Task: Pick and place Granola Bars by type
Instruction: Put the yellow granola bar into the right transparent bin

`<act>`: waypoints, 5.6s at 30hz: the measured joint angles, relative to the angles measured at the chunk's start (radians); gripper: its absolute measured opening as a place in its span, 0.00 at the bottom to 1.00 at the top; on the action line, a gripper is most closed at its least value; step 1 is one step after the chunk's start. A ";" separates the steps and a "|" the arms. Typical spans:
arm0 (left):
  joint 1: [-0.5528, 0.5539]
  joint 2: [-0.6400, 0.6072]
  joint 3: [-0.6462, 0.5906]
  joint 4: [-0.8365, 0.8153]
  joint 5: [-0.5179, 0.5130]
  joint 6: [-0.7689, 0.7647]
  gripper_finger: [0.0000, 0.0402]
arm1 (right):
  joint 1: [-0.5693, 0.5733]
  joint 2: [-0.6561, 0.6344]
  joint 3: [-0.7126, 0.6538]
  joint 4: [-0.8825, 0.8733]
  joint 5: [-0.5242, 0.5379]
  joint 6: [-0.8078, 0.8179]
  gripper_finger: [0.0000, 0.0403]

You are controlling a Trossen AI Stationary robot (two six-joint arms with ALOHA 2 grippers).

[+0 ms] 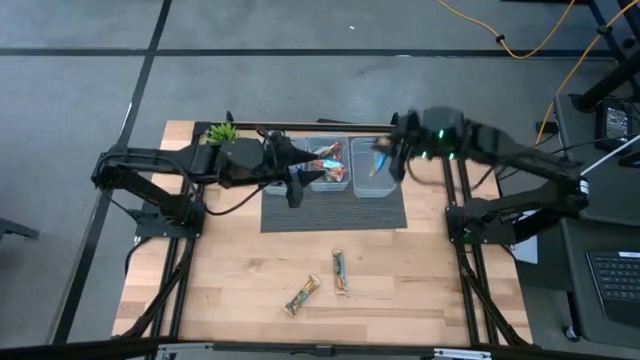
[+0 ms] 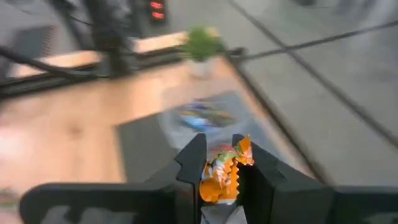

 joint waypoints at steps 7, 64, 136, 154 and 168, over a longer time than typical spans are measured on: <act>0.001 0.005 0.000 0.005 -0.026 0.000 0.53 | -0.206 0.165 0.281 -0.330 0.027 -0.098 0.18; -0.026 -0.142 -0.002 -0.068 -0.137 0.110 0.53 | 0.092 0.089 0.124 -0.396 -0.344 0.005 0.52; -0.294 -0.520 -0.384 -0.130 -0.435 -0.176 0.53 | 0.615 0.861 -0.023 0.158 -0.163 -1.049 0.58; -0.294 -0.519 -0.383 -0.130 -0.435 -0.175 0.53 | 0.552 0.811 0.099 0.007 0.025 -0.745 0.14; -0.294 -0.519 -0.383 -0.130 -0.434 -0.166 0.53 | 0.437 0.549 0.230 0.046 0.046 -0.292 0.11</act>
